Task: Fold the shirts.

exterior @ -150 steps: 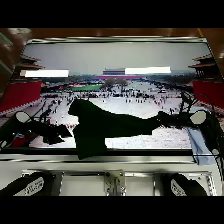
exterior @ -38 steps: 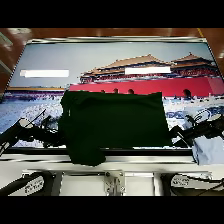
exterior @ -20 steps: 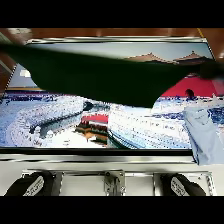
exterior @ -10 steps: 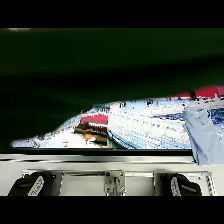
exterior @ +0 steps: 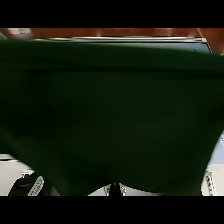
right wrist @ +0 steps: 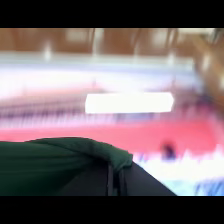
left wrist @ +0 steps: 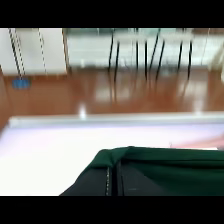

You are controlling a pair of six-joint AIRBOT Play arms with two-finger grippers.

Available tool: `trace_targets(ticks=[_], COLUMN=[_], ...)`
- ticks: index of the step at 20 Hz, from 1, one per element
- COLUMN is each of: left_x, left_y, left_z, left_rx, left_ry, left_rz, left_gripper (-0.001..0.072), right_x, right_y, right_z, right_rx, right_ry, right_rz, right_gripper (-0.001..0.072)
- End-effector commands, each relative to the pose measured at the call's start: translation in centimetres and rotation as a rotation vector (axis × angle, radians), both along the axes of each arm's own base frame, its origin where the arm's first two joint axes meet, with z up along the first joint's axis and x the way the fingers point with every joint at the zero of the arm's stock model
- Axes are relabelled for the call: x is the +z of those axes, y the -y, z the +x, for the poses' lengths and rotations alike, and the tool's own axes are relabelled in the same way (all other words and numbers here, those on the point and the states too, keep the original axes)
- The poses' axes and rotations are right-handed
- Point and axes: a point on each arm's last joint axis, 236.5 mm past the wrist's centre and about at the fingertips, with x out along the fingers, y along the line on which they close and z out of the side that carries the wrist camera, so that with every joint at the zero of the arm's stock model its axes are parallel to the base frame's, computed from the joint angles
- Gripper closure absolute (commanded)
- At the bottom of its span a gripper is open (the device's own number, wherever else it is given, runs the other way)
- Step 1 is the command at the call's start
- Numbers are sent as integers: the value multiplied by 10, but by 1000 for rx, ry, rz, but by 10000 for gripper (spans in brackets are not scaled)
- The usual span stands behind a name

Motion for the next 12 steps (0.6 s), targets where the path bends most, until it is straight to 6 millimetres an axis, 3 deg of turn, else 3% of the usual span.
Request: trace_targets(ticks=[1,3,5,7,9,12], left_x=[-138,-233,-325,-387,-411,-404], left_y=[-11,-18,-18,-15,-20,-21], left_z=[39,77,118,155,202,276], left_rx=[17,30,30,36,62,73], left_ry=[-439,-618,-742,-831,-803,-651], left_rz=[-66,-114,-191,-284,-353,-419], left_gripper=[668,668,668,668,668,668], right_x=[-131,-212,-281,-322,-342,-344], right_y=[7,3,5,4,-6,-25], right_z=[2,28,73,129,191,272], right_rx=[-17,20,17,27,53,56], right_ry=[-544,-717,-736,-698,-599,-389], right_rz=[167,266,351,358,323,306], right_gripper=[644,644,644,644,644,644])
